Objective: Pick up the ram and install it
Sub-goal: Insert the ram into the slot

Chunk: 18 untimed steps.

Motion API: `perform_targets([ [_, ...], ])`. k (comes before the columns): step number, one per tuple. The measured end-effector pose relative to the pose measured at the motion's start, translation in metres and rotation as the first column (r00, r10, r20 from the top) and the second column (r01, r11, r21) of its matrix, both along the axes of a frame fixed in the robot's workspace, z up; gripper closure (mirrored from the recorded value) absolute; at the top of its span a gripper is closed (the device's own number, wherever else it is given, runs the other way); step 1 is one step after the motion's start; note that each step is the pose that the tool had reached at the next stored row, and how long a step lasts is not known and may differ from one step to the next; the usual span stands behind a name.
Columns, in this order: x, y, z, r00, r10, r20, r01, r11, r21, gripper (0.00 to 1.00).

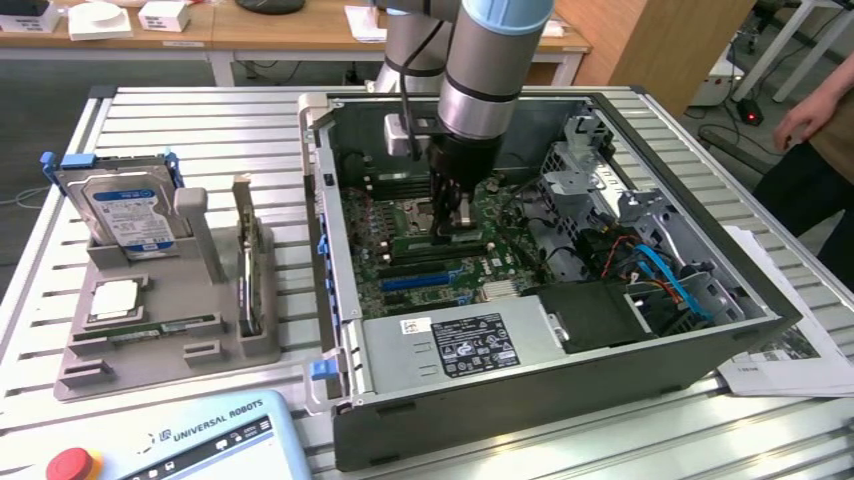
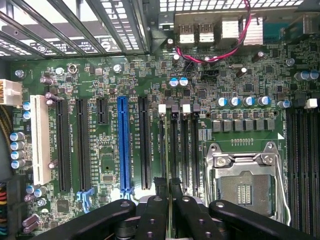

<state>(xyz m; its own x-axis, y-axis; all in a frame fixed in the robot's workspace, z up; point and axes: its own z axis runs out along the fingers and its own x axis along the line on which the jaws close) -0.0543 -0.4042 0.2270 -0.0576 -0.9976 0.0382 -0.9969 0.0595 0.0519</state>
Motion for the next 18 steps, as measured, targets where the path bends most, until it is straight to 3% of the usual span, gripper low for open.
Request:
perform_targets([
  [18, 0.0, 0.0, -0.0046, 1.0, 0.0, 0.0001, 0.0, 1.0, 0.0001, 0.87],
])
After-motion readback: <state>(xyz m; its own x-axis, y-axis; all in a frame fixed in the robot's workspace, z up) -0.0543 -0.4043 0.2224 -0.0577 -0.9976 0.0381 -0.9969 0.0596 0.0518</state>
